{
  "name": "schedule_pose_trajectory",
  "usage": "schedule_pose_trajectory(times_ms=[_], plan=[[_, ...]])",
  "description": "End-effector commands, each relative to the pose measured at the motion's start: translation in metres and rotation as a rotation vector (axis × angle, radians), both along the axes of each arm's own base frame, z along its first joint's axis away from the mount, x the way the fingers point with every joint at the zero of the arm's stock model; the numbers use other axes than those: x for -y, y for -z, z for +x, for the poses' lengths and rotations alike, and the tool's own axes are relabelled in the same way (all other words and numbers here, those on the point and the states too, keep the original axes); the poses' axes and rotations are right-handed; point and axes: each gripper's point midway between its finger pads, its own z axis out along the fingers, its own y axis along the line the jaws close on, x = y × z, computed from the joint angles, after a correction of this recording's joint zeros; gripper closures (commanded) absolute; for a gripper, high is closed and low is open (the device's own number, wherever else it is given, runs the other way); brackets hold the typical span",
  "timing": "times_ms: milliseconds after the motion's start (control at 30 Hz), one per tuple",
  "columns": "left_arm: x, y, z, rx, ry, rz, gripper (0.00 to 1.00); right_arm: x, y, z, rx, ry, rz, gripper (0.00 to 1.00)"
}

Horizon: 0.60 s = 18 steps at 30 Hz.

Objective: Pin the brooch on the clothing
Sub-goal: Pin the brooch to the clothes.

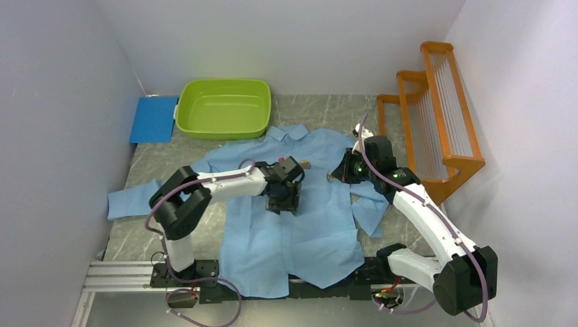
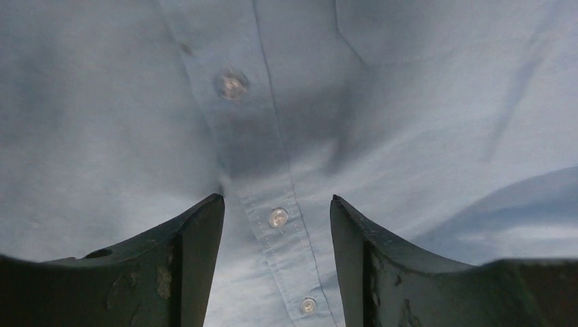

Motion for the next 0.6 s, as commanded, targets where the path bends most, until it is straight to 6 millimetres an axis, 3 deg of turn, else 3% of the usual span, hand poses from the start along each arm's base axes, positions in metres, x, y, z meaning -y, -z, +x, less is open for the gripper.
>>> schedule_pose_trajectory(times_ms=[0,267,567], plan=[[-0.012,0.01,-0.018,-0.009,0.015,0.217,0.36,-0.005,-0.004,0.002,0.005,-0.012,0.056,1.0],[-0.016,0.036,-0.048,-0.041,0.078,0.326,0.42,-0.004,0.003,0.004,-0.017,-0.02,0.073,1.0],[-0.059,0.062,-0.092,-0.13,0.094,0.406,0.53,-0.006,0.002,0.008,-0.016,-0.044,0.083,1.0]])
